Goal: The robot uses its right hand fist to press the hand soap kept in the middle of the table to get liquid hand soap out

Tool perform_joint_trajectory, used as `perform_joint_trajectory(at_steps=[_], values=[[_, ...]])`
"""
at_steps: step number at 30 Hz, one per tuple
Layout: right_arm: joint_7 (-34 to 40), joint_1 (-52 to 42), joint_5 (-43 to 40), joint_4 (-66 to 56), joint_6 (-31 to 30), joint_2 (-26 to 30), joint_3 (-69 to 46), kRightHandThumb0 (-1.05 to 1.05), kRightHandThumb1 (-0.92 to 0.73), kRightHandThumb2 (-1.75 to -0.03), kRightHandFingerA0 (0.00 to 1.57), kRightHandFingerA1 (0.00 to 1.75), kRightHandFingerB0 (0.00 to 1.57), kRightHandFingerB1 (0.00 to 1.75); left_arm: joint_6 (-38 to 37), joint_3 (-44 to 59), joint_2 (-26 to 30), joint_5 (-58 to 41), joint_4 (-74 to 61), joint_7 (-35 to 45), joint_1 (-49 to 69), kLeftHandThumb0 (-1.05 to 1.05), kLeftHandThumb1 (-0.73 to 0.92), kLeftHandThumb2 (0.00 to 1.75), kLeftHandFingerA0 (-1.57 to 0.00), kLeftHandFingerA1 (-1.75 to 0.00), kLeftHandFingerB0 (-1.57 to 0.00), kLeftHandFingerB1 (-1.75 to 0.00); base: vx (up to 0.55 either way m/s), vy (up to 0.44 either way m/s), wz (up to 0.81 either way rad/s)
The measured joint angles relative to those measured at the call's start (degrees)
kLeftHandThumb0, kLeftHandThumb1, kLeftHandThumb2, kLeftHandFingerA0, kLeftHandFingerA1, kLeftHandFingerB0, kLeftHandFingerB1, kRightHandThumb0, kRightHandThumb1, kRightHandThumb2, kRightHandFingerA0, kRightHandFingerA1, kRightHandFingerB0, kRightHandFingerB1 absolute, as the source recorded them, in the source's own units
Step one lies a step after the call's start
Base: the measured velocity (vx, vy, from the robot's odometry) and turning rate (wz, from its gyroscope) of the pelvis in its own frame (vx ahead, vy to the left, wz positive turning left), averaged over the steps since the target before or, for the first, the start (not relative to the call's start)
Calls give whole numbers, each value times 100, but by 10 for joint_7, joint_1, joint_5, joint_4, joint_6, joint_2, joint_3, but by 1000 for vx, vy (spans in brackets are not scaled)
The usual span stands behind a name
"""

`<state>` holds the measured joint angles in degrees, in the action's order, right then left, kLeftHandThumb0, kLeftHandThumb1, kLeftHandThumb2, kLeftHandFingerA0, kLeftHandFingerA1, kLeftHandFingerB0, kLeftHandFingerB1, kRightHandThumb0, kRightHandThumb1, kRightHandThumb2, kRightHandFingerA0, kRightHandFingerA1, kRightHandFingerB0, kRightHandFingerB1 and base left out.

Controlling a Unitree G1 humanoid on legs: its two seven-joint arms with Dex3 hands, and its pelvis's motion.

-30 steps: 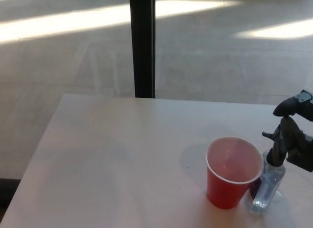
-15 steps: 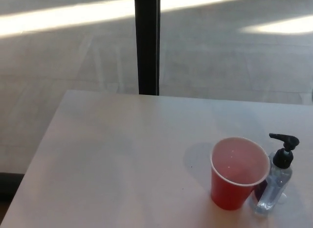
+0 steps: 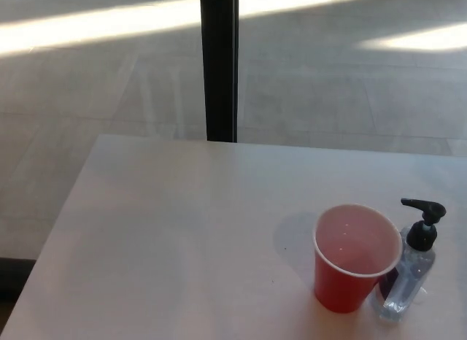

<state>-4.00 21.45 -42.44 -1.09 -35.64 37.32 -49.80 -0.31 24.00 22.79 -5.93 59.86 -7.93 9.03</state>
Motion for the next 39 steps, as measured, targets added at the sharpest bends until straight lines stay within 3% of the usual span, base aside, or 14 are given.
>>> perform_joint_trajectory(at_steps=[1, 10, 11, 13, 14, 17, 18, 19, 22, 23, 24, 25, 27, 39], values=[[-1, -14, 4, 19, 4, 6, -12, -21, -58, -106, 100, 175, 79, 130, 0, 0, 1, 0, 4, 0, 0, -37, 44, 94, -81, -99, -61, -85, 0, 0, 0], [32, -110, 43, 162, 63, -10, -107, -23, -55, -107, 104, 175, 81, 128, 0, -1, 1, 0, 6, 0, -1, -35, 43, 94, -83, -101, -61, -86, 0, 0, 0], [38, -120, 47, 179, 71, -16, -115, -32, -56, -114, 125, 139, 86, 110, 0, 0, 1, 0, 7, 0, -1, -35, 43, 94, -82, -100, -57, -83, 0, 0, 0], [49, -136, 55, 205, 85, -24, -124, -32, -56, -114, 125, 139, 86, 110, 0, -1, 1, 0, 8, 0, -1, -35, 43, 94, -82, -100, -57, -83, 0, 0, 0], [54, -144, 59, 219, 92, -29, -128, -21, -61, -109, 104, 175, 78, 122, 0, -1, 1, 0, 8, 0, -2, -38, 41, 96, -79, -99, -59, -84, 0, 0, 0], [73, -161, 67, 261, 111, -42, -140, -23, -63, -103, 106, 175, 77, 126, 0, -1, 1, 0, 8, 0, -2, -37, 42, 94, -83, -101, -67, -89, 0, 0, 0], [84, -168, 71, 285, 122, -49, -146, -34, -57, -109, 129, 138, 83, 105, 0, -1, 1, 0, 7, 0, -2, -35, 44, 93, -83, -102, -65, -88, 0, 0, 0], [89, -172, 73, 301, 128, -52, -148, -26, -55, -104, 106, 172, 83, 121, 0, -1, 1, 0, 5, 0, -2, -34, 44, 92, -82, -101, -64, -87, 0, 0, 0], [104, -186, 84, 354, 149, -60, -143, -26, -55, -99, 120, 154, 95, 103, 0, -1, 1, 0, 5, 0, -3, -34, 43, 92, -83, -103, -65, -88, 0, 0, 0], [109, -191, 89, 373, 158, -62, -138, -24, -52, -109, 132, 130, 92, 93, 0, -1, 1, 0, 4, 0, -3, -35, 44, 92, -83, -102, -66, -88, 0, 0, 0], [112, -195, 92, 385, 164, -63, -134, -23, -53, -107, 128, 126, 86, 87, 0, -1, 1, 0, 4, 0, -3, -35, 43, 92, -83, -102, -64, -87, 0, 0, 0], [115, -198, 97, 399, 173, -66, -128, -33, -74, -69, 96, 125, 69, 66, 0, -1, 1, 0, 4, 0, -3, -34, 44, 92, -82, -101, -63, -86, 0, 0, 0], [118, -207, 107, 423, 187, -69, -111, -38, -75, -62, 98, 100, 63, 54, 0, -1, 1, 1, 4, 0, -3, -35, 43, 94, -80, -99, -61, -85, 0, 0, 0], [118, -244, 152, 564, 272, -84, -11, -40, -66, -60, 90, 111, 69, 79, 0, 0, 1, 0, -5, 0, 5, -36, 44, 94, -82, -100, -62, -86, 0, 0, 0]])
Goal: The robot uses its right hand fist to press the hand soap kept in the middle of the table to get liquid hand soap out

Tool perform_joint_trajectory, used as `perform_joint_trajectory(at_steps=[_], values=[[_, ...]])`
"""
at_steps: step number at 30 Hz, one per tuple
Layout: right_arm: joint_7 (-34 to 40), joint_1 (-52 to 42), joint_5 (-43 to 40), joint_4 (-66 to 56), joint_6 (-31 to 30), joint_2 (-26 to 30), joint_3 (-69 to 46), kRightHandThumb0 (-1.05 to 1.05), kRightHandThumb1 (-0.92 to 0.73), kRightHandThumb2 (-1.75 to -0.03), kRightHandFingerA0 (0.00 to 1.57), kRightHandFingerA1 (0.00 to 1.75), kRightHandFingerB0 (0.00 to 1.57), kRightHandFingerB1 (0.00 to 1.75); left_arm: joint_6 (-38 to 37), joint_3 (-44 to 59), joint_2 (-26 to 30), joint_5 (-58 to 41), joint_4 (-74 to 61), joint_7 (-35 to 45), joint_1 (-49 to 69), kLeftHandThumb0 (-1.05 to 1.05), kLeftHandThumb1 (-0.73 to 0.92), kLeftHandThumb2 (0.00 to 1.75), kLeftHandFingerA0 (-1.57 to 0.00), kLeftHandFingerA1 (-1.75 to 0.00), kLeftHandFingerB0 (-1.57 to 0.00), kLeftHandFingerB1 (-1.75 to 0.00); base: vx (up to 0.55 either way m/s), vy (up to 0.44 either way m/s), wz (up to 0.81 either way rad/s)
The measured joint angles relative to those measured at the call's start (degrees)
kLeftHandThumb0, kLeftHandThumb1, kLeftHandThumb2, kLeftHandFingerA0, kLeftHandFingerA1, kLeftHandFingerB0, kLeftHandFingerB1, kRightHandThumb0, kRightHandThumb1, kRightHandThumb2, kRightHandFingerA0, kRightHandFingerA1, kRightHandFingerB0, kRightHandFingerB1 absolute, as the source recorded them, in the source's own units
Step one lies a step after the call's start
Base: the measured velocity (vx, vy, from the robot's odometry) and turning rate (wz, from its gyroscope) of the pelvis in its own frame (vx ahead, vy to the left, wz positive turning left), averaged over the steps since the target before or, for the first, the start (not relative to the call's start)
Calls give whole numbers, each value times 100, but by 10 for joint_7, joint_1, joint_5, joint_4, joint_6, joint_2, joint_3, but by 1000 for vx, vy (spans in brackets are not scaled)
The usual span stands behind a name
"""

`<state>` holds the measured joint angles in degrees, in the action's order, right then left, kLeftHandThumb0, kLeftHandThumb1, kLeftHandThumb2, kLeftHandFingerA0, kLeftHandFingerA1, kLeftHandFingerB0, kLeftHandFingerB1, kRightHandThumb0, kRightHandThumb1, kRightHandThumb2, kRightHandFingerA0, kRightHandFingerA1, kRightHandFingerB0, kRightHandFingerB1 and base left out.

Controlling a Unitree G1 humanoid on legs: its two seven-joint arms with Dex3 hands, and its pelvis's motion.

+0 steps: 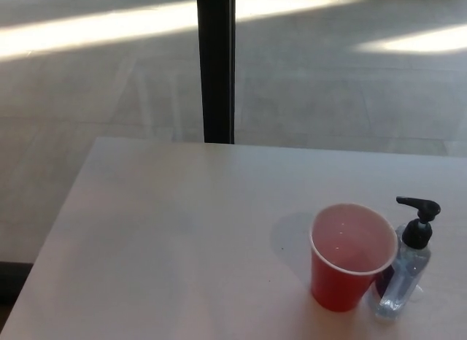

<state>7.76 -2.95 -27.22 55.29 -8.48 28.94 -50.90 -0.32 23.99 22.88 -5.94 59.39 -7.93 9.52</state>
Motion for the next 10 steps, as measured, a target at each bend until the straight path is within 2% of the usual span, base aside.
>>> perform_joint_trajectory(at_steps=[1, 3, 7, 8, 10], values=[[0, 0, 1, 7, 7, 0, 4, -39, -66, -59, 90, 112, 72, 90, 0, 0, 0, 0, 1, 0, 0, -34, 44, 94, -82, -100, -61, -85, 0, 0, 0], [-1, 1, 3, 18, 20, 0, 9, -39, -66, -60, 91, 111, 72, 92, 0, 0, 1, 0, 3, 0, -1, -35, 44, 95, -82, -100, -61, -86, 0, 0, 0], [-4, 5, 3, 34, 42, 0, 16, -40, -65, -60, 90, 115, 74, 83, 0, 0, 2, 0, -1, 0, 2, -38, 42, 96, -82, -99, -65, -87, 0, 0, 0], [-5, 5, 3, 36, 45, 0, 17, -40, -66, -60, 89, 113, 78, 90, 0, 0, 2, 0, -2, 0, 3, -37, 43, 94, -81, -99, -64, -86, 0, 0, 0], [-6, 6, 3, 38, 49, 0, 18, -40, -66, -60, 88, 113, 78, 87, 0, 0, 2, 0, -2, 0, 3, -37, 42, 96, -80, -99, -64, -87, 0, 0, 0]])
